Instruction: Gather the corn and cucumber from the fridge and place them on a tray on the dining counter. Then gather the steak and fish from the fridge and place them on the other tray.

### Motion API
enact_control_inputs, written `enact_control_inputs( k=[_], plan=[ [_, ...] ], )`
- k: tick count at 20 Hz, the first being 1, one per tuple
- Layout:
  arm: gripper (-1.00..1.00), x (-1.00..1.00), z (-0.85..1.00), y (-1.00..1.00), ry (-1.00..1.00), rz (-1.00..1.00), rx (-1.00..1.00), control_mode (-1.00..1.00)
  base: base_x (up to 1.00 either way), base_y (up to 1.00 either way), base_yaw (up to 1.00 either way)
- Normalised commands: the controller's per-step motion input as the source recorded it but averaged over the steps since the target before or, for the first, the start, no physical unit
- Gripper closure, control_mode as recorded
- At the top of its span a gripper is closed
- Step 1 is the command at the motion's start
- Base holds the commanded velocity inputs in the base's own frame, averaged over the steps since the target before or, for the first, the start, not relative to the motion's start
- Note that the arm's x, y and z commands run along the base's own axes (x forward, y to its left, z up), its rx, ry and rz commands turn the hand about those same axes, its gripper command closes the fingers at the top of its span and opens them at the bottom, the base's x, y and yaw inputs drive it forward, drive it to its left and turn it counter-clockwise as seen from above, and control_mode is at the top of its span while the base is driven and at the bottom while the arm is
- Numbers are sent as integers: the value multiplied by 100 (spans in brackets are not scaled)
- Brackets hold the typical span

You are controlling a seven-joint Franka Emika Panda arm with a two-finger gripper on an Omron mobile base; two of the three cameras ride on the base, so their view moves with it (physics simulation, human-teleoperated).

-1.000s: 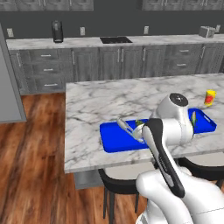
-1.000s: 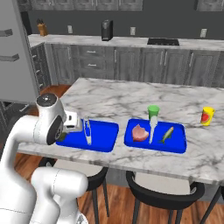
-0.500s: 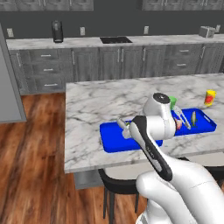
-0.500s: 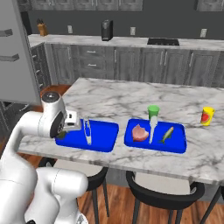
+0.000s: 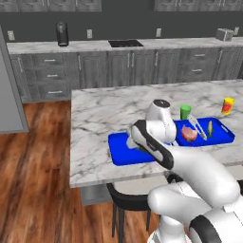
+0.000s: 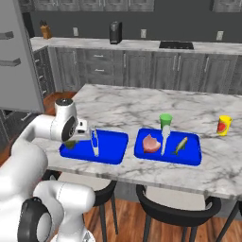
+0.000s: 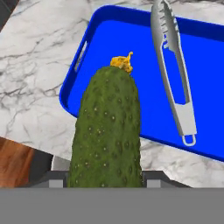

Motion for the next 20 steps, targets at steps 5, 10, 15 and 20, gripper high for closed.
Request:
enact_control_inputs(
  k=[5, 10, 15, 20],
  plan=[
    [100, 47, -30, 5, 11, 0, 0, -100, 0, 0, 0],
    [100, 42, -39, 11, 11, 0, -1, -100, 0, 0, 0],
    [100, 34, -39, 11, 8, 0, -2, -100, 0, 0, 0],
    [100, 14, -28, 14, 4, 0, -1, -100, 0, 0, 0]
  ],
)
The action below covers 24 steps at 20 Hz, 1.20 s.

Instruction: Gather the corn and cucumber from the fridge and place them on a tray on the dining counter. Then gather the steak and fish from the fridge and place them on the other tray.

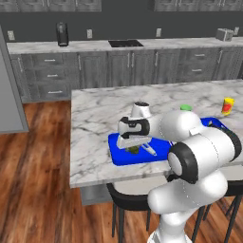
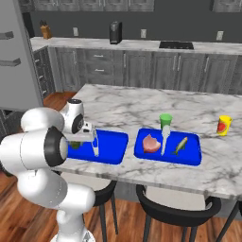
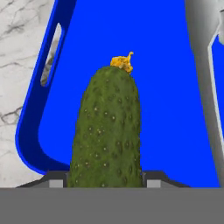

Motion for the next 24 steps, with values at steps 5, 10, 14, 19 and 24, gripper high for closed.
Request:
enact_control_inputs(
  k=[5, 10, 14, 19, 24],
  plan=[
    [100, 11, -27, 10, 4, 0, 0, -100, 0, 0, 0],
    [100, 15, -24, 7, 2, 0, 0, -100, 0, 0, 0],
    [100, 16, -24, 8, 1, 0, 0, -100, 0, 0, 0],
    [-100, 10, -28, 4, 0, 0, 0, -100, 0, 0, 0],
    [-100, 2, -15, 0, 0, 0, 0, -100, 0, 0, 0]
  ],
)
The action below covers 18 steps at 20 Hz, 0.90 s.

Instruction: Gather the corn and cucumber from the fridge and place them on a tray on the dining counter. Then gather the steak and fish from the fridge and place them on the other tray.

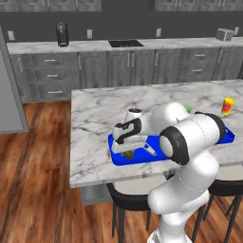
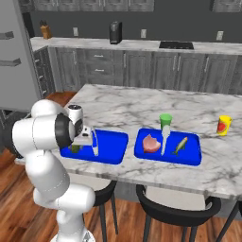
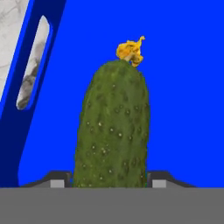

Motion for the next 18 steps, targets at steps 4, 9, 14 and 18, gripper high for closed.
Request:
enact_control_inputs(
  k=[4, 9, 14, 18],
  plan=[
    [-100, -29, 18, 2, -4, -2, 0, -100, 0, 0, 0],
    [-100, -33, 42, 0, -8, 0, 0, -100, 0, 0, 0],
    [-100, -50, 60, 0, -13, 0, 0, -100, 0, 0, 0],
    [-100, -70, 78, 0, -22, 0, 0, -100, 0, 0, 0]
  ],
)
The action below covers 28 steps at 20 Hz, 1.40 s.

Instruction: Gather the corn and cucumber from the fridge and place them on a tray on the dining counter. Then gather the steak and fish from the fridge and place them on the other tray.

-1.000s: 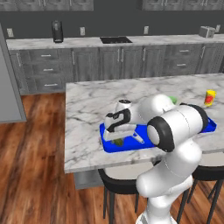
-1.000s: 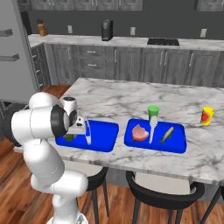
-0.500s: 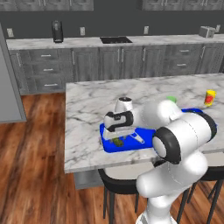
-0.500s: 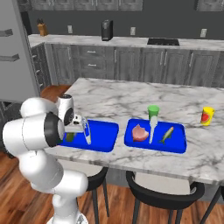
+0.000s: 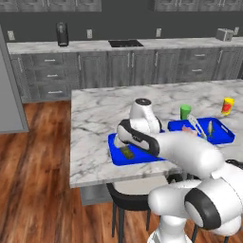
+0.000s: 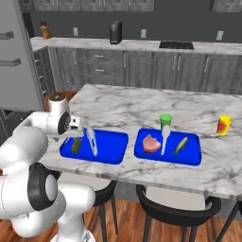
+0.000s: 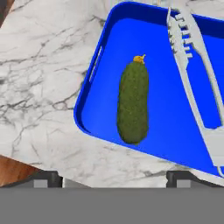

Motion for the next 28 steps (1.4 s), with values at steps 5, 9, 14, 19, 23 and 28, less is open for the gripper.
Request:
enact_control_inputs(
  k=[5, 9, 14, 19, 23, 28],
  plan=[
    [-100, -92, 77, 0, -22, -1, 0, -100, 0, 0, 0],
    [-100, -100, 70, 0, -18, -1, 1, -100, 0, 0, 0],
    [-100, -100, 57, 0, -13, -1, 4, -100, 0, 0, 0],
    [-100, -91, 57, -2, -14, -1, 5, -100, 0, 0, 0],
    [-100, -11, 1, 0, -1, -2, 0, -100, 0, 0, 0],
    [-100, -16, -9, 11, -2, 0, 0, -100, 0, 0, 0]
  ],
)
